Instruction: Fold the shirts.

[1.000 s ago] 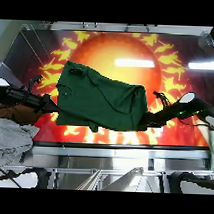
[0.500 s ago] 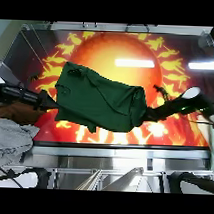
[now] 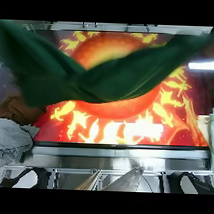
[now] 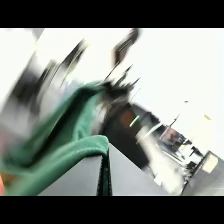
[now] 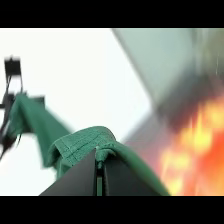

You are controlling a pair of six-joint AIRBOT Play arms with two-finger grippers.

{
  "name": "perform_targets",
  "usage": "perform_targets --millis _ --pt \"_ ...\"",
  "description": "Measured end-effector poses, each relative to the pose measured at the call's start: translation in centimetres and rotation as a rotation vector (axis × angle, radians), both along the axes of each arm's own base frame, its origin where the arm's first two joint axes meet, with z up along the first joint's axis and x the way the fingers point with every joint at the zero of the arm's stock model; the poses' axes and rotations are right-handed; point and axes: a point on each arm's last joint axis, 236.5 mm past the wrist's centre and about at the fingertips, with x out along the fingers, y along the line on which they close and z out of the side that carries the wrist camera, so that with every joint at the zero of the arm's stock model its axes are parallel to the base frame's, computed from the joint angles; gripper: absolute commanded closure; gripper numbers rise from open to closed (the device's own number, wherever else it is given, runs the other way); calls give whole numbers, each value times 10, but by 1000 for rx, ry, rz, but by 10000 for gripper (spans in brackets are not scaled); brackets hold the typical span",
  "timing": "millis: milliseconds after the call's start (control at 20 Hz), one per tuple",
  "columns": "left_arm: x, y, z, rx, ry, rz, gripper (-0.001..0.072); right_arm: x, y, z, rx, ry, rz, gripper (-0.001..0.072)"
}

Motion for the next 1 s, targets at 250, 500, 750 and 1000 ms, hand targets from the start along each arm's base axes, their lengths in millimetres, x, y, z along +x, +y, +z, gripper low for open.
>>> perform_targets --millis 250,500,750,1000 --pt "-96 6 89 -62 -390 139 681 -82 -8 96 13 -474 -262 697" --pt "-54 23 88 -35 -275 277 681 -70 -20 91 -74 -488 -418 698" --pt "23 5 24 47 5 109 682 -16 -36 24 -118 -223 -387 697" --pt "97 -32 -58 127 255 -38 683 44 -41 -59 -142 36 -316 697"
